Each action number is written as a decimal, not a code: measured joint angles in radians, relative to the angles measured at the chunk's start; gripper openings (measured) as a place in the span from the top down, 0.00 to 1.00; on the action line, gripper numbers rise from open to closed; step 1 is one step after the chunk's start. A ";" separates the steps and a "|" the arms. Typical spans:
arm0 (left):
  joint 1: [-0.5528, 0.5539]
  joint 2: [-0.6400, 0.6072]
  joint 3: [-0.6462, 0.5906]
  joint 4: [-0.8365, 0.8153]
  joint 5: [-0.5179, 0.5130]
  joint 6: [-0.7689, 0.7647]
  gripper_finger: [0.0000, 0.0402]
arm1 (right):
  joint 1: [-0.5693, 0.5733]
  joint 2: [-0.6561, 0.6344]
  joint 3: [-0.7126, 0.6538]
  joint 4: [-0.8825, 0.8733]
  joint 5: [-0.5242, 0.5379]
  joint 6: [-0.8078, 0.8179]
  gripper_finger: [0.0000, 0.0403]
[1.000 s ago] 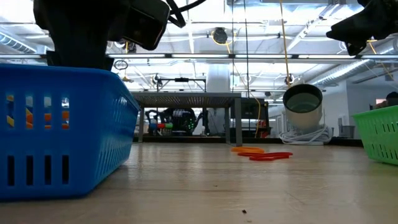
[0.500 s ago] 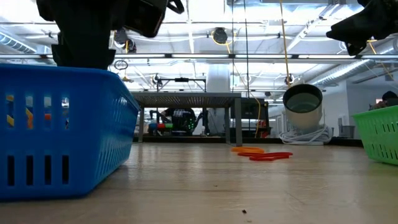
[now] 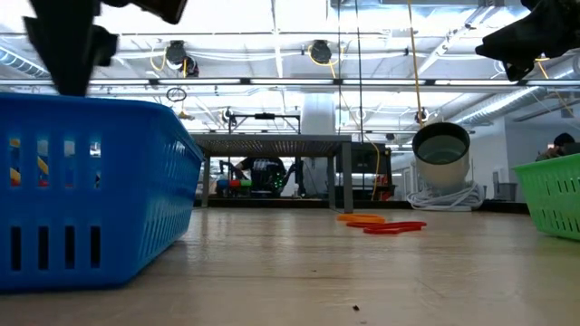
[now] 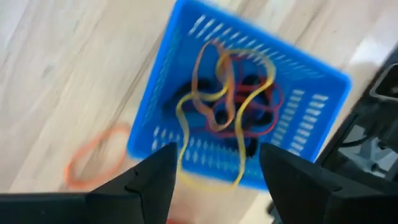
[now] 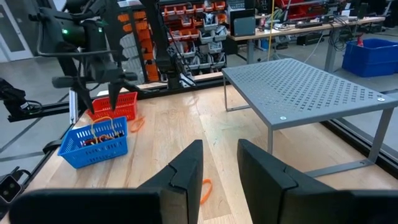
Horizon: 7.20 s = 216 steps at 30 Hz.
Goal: Pick & Place Office Desk Supplies
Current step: Put the orange rubber band into the blue bin
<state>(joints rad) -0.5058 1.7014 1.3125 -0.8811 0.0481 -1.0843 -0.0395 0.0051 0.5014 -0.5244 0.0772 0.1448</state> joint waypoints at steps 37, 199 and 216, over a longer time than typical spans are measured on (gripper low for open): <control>0.060 -0.153 -0.305 -0.029 0.094 0.302 0.41 | 0.000 0.000 0.000 0.000 0.000 0.000 0.78; 0.040 0.021 -0.261 0.002 -0.052 0.411 1.00 | 0.000 0.000 0.000 0.000 0.000 0.000 0.78; 0.080 -0.145 -0.071 -0.400 -0.031 0.434 1.00 | 0.000 0.000 0.000 0.000 0.000 0.000 0.78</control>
<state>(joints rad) -0.4259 1.5562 1.2413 -1.2815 0.0169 -0.6503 -0.0395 0.0051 0.5014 -0.5247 0.0772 0.1448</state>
